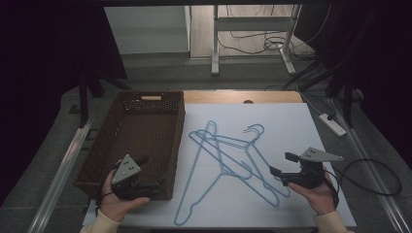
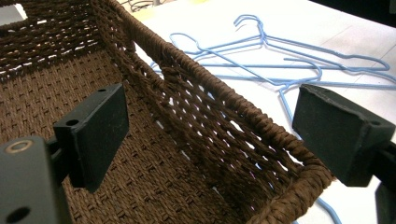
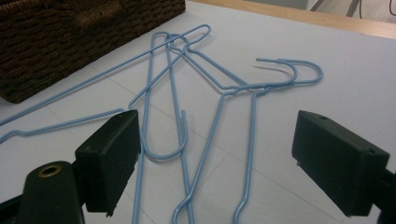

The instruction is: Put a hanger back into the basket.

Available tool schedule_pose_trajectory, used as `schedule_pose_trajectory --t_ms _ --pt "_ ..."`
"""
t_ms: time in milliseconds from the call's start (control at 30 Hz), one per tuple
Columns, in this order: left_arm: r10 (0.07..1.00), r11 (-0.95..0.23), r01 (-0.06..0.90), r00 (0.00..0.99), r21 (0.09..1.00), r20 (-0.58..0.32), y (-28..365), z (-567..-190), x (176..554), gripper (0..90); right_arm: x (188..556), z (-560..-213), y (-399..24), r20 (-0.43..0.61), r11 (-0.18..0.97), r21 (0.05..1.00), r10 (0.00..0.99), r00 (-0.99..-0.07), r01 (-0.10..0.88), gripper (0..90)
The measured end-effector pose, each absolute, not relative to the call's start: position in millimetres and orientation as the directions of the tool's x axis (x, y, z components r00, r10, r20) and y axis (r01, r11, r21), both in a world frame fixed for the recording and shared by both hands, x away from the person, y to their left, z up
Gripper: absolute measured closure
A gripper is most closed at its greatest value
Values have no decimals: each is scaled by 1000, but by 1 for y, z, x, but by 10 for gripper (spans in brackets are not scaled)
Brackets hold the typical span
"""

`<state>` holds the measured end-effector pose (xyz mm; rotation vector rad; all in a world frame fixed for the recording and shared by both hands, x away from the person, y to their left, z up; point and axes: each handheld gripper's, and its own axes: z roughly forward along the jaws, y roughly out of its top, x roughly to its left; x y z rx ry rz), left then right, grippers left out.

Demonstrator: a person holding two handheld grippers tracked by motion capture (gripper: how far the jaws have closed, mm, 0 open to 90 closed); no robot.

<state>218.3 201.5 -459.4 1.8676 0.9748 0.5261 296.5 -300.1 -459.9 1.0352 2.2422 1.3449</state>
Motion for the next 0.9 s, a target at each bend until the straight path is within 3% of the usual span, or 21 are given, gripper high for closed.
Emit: schedule_pose_trajectory --t_ms 900 --pt "796 -238 405 602 883 -62 207 -459 218 150 298 -455 -289 81 321 849 706 -704 420 215"
